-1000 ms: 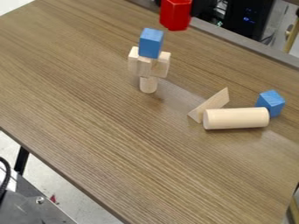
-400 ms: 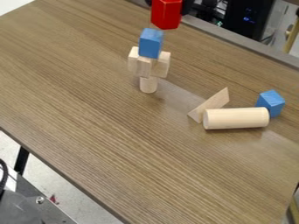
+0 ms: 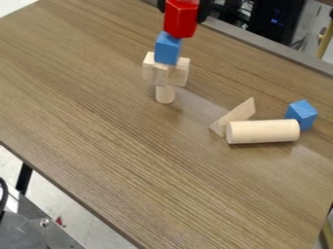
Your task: Move the red hexagon to the right side of the table
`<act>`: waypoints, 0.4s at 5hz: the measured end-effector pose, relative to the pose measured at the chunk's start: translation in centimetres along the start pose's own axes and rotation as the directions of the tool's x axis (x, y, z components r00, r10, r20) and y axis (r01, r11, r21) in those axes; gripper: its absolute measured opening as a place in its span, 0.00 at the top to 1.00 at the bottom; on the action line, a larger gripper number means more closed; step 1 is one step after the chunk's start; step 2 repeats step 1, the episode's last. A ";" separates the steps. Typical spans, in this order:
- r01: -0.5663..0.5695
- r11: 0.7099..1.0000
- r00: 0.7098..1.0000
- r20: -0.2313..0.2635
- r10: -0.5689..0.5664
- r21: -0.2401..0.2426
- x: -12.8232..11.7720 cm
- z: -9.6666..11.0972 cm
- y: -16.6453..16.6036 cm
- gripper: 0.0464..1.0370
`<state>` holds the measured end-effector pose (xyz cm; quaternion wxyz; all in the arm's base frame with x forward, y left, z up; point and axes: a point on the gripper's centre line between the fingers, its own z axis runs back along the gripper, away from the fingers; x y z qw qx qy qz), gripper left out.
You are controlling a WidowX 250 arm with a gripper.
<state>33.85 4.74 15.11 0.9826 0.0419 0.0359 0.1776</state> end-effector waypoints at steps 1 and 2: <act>-0.006 1.000 1.000 0.002 0.006 0.010 0.1 -0.2 0.4 0.28; -0.006 1.000 1.000 0.002 0.006 0.010 0.1 -0.2 0.4 0.28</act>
